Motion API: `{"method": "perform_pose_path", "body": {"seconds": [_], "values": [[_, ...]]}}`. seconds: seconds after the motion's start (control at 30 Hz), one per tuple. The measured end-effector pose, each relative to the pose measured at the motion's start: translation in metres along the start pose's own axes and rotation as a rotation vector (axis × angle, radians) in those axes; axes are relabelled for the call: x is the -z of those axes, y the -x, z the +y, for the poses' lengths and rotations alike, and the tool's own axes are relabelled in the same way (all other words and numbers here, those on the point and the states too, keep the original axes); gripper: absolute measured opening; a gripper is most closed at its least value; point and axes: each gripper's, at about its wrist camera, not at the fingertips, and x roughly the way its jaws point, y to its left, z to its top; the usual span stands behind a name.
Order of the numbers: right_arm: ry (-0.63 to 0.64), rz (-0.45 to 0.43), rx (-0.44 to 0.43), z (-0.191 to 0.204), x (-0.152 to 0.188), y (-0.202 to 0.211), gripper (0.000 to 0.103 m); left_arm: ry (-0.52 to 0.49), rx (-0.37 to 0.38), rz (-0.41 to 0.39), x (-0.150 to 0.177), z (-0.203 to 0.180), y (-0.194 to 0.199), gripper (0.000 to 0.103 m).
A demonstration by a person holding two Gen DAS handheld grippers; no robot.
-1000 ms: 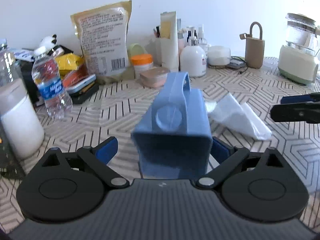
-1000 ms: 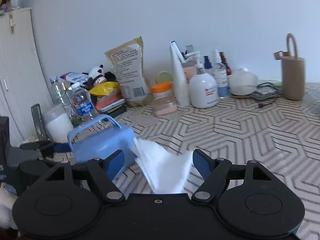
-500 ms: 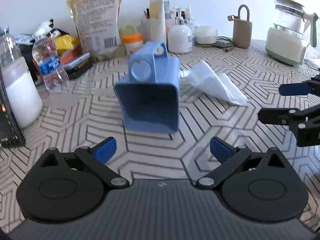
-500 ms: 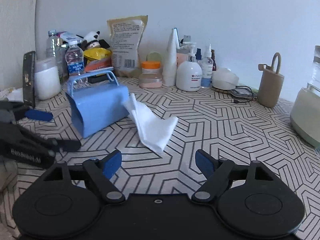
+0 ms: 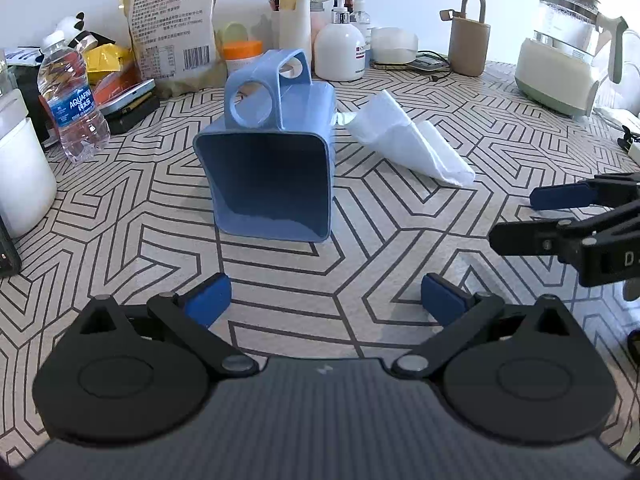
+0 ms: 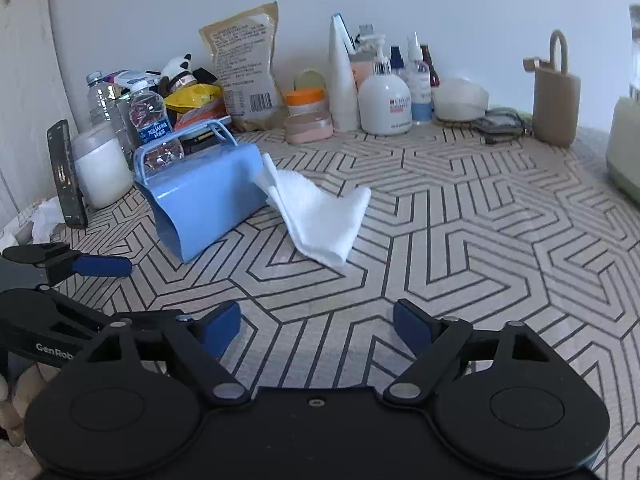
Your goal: Clean container
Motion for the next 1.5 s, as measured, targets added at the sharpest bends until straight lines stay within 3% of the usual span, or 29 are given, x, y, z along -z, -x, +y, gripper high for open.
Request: {"method": "perform_pose_path", "body": {"seconds": [0.57,0.77,1.5], "values": [[0.021,0.020,-0.025,0.001,-0.006,-0.009,0.099,0.031,-0.020,-0.025,0.002,-0.002,0.000,0.103],[0.025,0.026,0.004,0.003,-0.010,-0.015,0.101,0.033,-0.022,-0.027,0.002,-0.002,0.000,0.103],[0.026,0.028,0.014,0.008,-0.006,-0.014,0.103,0.034,-0.026,-0.033,0.003,-0.002,0.000,0.103]]}}
